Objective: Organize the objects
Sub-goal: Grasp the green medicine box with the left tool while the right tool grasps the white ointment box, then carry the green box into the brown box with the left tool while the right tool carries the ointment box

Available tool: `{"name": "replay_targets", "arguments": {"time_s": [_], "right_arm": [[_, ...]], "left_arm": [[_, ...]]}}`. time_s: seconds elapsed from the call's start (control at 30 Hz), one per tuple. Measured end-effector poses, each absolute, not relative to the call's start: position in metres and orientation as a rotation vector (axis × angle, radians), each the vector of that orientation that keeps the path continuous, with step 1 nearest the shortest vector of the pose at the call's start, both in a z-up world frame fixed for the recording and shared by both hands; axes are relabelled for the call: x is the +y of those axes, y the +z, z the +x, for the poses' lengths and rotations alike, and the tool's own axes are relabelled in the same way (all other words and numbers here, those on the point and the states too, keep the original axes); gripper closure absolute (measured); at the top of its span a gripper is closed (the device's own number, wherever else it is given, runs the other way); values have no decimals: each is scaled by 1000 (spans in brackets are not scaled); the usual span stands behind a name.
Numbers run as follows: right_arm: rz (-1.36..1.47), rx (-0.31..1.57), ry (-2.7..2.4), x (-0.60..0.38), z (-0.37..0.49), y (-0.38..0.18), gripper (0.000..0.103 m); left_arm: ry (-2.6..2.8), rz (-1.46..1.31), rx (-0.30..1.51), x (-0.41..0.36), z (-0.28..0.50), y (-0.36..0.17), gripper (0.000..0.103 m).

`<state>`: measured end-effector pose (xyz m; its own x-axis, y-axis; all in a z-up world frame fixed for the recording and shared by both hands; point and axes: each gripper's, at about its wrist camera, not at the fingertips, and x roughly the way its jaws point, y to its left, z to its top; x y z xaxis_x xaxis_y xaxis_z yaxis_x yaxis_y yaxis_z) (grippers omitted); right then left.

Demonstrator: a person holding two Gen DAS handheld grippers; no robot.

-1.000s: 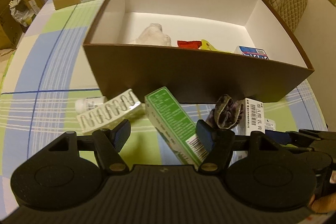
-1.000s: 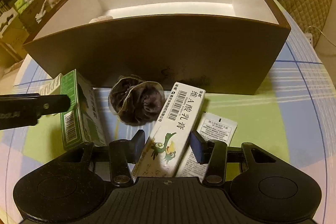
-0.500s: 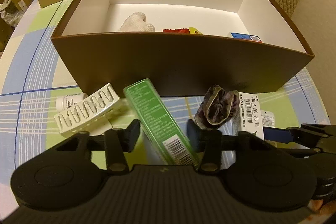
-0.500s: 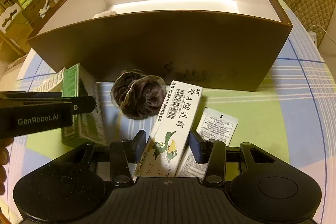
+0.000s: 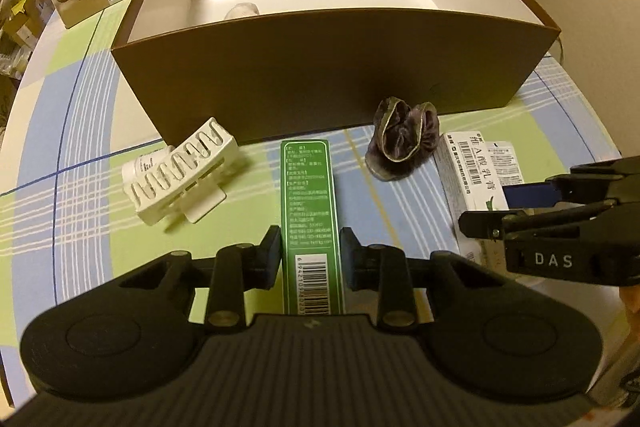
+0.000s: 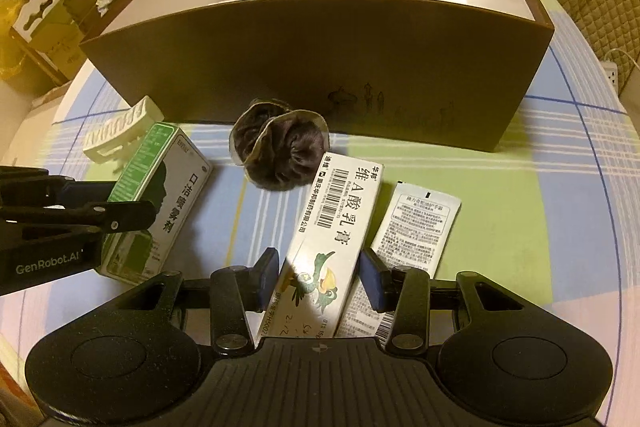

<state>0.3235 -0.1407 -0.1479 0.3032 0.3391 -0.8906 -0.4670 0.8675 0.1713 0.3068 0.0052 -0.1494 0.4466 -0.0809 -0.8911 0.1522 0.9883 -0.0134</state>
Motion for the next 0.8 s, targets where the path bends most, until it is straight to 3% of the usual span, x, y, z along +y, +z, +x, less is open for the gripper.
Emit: {"name": "replay_targets", "arguments": {"time_s": [0.8], "right_arm": [[-226, 1104, 555, -123, 318, -154, 66]], "left_arm": [[-121, 112, 1118, 2, 315, -166, 77]]}}
